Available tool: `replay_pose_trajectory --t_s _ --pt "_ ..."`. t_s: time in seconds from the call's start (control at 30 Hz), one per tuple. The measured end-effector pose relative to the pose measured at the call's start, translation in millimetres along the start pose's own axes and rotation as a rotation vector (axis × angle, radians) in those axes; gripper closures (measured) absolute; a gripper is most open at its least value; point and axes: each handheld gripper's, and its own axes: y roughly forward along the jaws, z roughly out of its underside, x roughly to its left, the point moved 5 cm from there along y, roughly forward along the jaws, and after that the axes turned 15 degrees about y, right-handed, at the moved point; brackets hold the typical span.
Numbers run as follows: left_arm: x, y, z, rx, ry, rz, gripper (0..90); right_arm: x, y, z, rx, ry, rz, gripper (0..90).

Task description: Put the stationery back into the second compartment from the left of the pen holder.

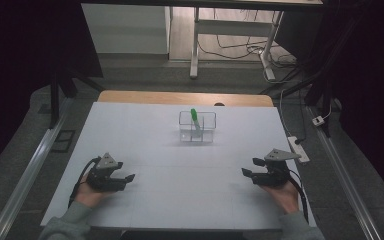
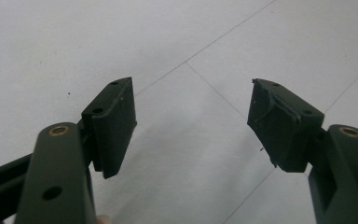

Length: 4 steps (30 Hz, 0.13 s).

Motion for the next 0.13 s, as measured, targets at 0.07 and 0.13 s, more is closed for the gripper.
replay_pose_trajectory --t_s 0.07,0.13 --pt "0.0 0.0 0.1 0.0 0.0 0.0 31.5 -0.4 1.2 0.9 0.002 -0.002 0.0 34.2" --pt "-0.3 0.0 0.0 0.0 0.003 0.0 31.5 -0.5 1.2 1.2 0.006 -0.011 0.008 33.9"
